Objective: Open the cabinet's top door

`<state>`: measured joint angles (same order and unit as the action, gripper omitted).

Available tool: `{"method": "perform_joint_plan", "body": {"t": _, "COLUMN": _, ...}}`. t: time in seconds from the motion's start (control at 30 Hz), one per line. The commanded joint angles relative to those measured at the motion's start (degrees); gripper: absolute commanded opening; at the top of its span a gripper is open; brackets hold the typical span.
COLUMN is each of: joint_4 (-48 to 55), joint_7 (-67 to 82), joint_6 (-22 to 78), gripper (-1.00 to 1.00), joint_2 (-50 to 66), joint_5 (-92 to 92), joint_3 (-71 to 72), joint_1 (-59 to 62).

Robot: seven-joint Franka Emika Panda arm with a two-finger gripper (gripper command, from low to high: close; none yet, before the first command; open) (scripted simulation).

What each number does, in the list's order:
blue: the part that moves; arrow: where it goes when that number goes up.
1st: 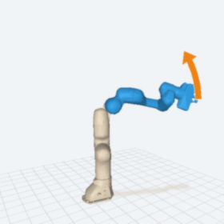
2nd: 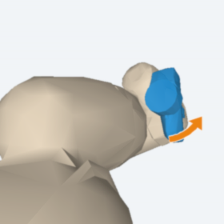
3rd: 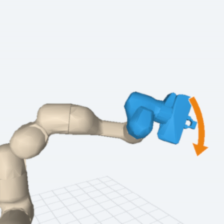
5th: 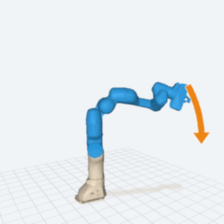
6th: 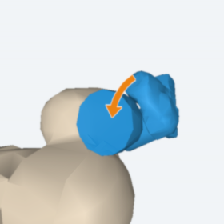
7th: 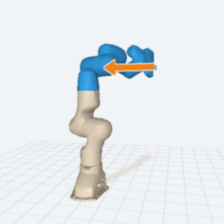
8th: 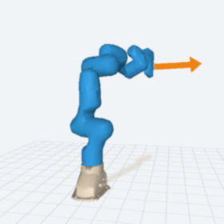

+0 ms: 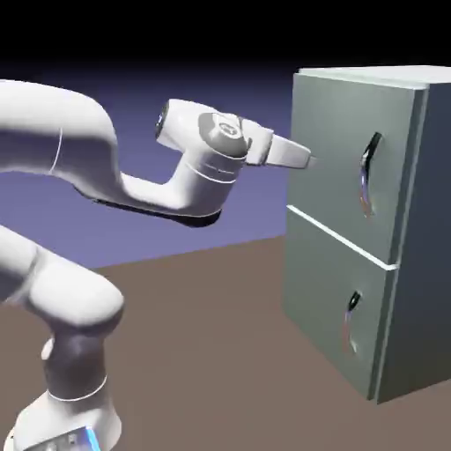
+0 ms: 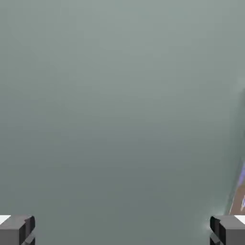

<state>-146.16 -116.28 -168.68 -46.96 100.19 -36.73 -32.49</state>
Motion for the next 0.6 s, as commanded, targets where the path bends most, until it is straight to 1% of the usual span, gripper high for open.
{"method": "perform_joint_plan", "body": {"t": 0.0, "joint_4": 0.37, "joint_7": -1.84, "joint_6": 0.13, "gripper": 0.0, "joint_2": -0.36, "joint_5": 2.5, "joint_3": -0.91, "joint_1": -0.79}}
{"method": "perform_joint_plan", "body": {"t": 0.57, "joint_4": 6.64, "joint_7": -33.05, "joint_6": 2.39, "gripper": 0.0, "joint_2": -6.4, "joint_5": 44.86, "joint_3": -16.45, "joint_1": -14.24}}
